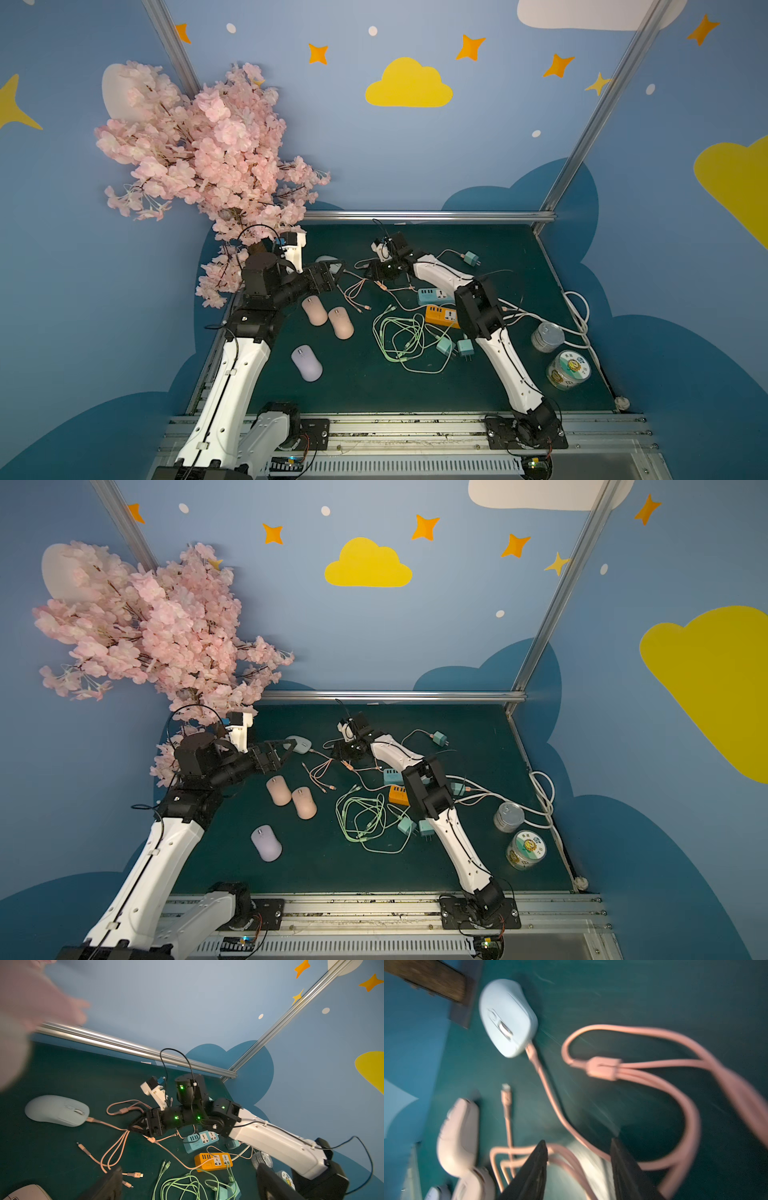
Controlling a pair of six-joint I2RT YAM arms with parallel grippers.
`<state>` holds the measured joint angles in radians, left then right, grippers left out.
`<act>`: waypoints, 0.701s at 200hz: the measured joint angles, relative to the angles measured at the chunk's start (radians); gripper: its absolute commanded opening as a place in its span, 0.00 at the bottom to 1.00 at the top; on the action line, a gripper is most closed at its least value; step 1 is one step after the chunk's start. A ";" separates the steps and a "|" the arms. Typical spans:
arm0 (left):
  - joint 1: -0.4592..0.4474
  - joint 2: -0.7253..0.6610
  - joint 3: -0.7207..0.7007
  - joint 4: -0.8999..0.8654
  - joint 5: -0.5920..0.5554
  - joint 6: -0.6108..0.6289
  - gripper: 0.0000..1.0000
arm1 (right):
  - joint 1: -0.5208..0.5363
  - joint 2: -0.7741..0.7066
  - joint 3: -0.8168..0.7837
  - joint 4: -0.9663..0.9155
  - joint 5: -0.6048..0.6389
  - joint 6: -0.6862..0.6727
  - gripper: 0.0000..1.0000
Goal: Unplug the wireless mouse
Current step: Move the mouse to the center of the board.
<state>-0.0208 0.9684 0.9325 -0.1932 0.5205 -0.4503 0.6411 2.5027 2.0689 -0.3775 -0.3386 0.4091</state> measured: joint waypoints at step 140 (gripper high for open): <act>0.014 0.008 -0.007 0.023 0.013 -0.022 0.98 | -0.029 -0.041 0.145 -0.183 0.074 -0.267 0.51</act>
<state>-0.0063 0.9768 0.9253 -0.1707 0.5335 -0.4721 0.6125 2.4619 2.2139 -0.5602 -0.2646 0.1425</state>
